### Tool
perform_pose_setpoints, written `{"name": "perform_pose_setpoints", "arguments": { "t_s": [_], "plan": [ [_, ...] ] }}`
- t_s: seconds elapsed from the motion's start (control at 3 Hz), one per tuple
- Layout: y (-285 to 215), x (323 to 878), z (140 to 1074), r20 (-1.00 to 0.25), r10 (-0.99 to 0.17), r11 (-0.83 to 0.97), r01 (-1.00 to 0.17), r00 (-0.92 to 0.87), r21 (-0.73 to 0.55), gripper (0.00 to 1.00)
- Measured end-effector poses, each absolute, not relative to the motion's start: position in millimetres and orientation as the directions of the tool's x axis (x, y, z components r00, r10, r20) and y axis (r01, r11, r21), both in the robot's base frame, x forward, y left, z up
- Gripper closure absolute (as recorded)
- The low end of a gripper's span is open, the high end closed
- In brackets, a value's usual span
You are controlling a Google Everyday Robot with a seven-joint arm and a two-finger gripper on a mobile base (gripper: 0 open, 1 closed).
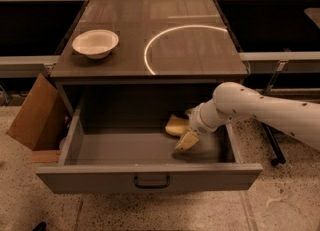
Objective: Pick sponge from top drawer and place on counter
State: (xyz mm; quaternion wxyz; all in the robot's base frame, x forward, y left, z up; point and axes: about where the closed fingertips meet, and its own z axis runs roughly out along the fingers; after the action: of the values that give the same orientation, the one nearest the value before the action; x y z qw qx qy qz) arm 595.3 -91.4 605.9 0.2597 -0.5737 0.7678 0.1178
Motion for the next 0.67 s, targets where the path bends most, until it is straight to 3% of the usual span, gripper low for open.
{"name": "perform_pose_setpoints", "arguments": {
  "t_s": [0.67],
  "plan": [
    [-97.1, 590.7, 611.8, -0.576, -0.789, 0.335, -0.936, -0.214, -0.111, 0.65]
  ]
}}
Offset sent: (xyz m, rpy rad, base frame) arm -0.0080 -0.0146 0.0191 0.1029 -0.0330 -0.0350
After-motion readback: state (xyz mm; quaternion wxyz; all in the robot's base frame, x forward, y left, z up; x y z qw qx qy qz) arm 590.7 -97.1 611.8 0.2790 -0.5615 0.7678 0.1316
